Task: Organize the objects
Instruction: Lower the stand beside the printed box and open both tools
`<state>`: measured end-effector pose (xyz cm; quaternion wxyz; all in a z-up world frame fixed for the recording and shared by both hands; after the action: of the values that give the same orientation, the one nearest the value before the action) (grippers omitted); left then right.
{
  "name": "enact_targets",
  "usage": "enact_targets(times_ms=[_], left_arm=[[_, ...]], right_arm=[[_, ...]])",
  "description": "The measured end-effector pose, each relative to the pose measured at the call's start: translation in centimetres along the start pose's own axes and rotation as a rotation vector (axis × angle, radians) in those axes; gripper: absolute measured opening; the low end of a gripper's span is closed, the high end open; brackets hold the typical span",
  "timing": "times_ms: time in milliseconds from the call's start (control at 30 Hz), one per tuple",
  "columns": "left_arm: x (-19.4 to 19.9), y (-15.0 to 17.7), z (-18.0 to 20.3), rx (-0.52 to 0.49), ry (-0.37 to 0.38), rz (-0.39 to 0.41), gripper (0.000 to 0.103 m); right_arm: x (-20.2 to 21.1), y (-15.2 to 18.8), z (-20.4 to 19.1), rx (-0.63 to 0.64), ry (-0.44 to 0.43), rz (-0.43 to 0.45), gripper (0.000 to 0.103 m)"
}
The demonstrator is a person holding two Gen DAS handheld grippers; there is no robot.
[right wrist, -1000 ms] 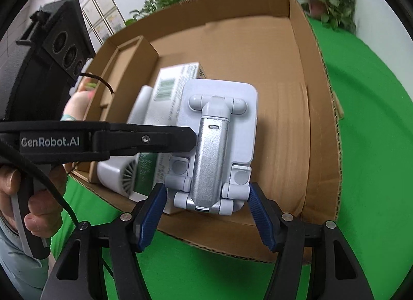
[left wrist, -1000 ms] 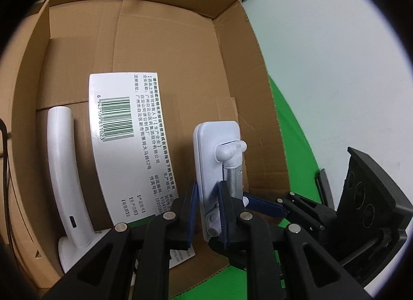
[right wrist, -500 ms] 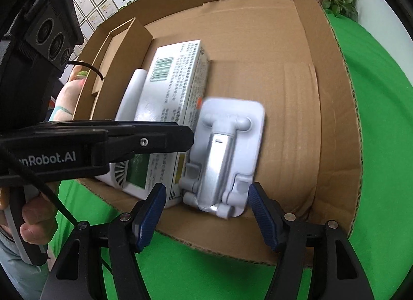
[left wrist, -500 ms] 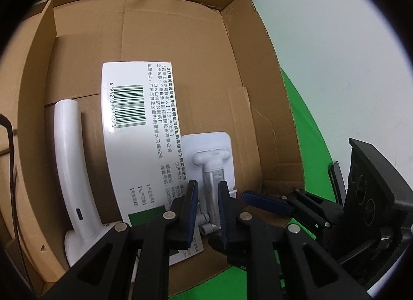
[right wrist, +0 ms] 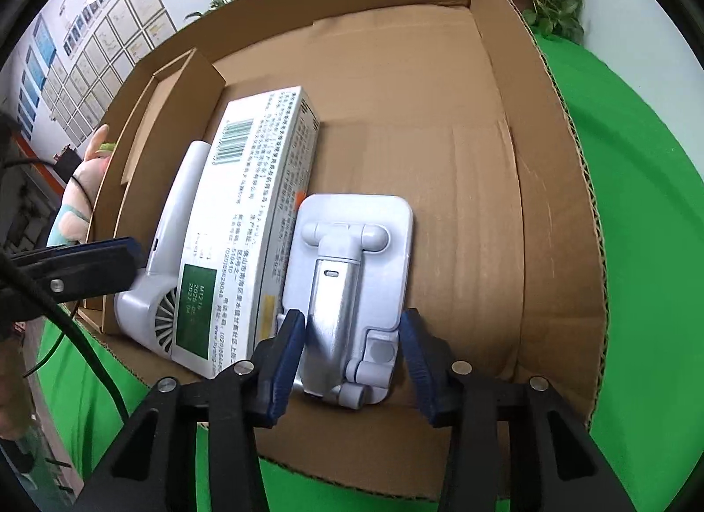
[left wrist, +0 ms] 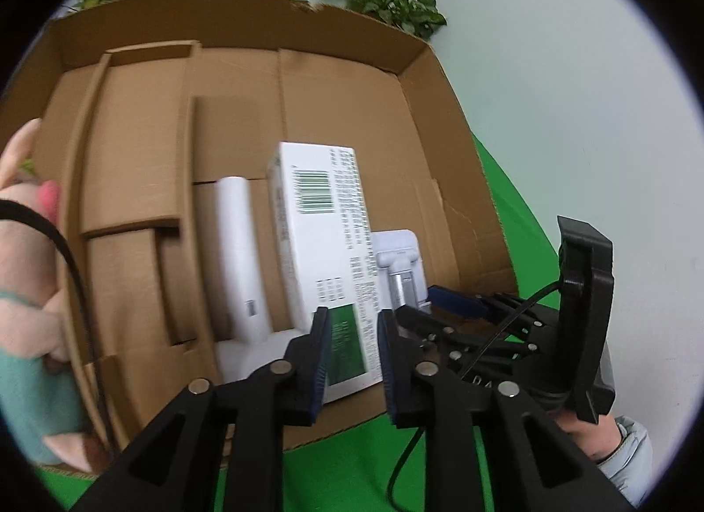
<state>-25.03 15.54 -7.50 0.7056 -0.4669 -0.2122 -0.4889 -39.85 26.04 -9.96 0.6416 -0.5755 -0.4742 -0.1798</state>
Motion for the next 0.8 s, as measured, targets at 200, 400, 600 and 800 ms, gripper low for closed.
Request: enact_targets(times_ms=[200, 400, 600, 800], left_arm=[[3.6, 0.5, -2.6, -0.009, -0.125, 0.132, 0.024], [8.7, 0.8, -6.9, -0.027, -0.373, 0.442, 0.079], [11.3, 3.1, -10.7, 0.006, -0.52, 0.58, 0.082], [11.0, 3.9, -13.0, 0.025, -0.572, 0.606, 0.082]], right_arm=[[0.3, 0.0, -0.1, 0.023, 0.017, 0.02, 0.043], [3.3, -0.4, -1.6, 0.084, 0.201, 0.131, 0.09], [7.8, 0.5, -7.7, 0.082, 0.26, 0.403, 0.102], [7.5, 1.5, -11.0, 0.071, 0.341, 0.477, 0.102]])
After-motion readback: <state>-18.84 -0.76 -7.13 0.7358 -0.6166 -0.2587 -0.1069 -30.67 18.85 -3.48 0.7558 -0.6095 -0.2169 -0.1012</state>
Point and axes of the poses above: each gripper's, at about its wrist camera, not at the fingertips, and x roughly against the way its jaws point, z to its right, y to its underside, the point moved 9 cm from there along -x, roughly the way its jaws point, and after that the axes turned 11 degrees about x, right-handed, at the moved point
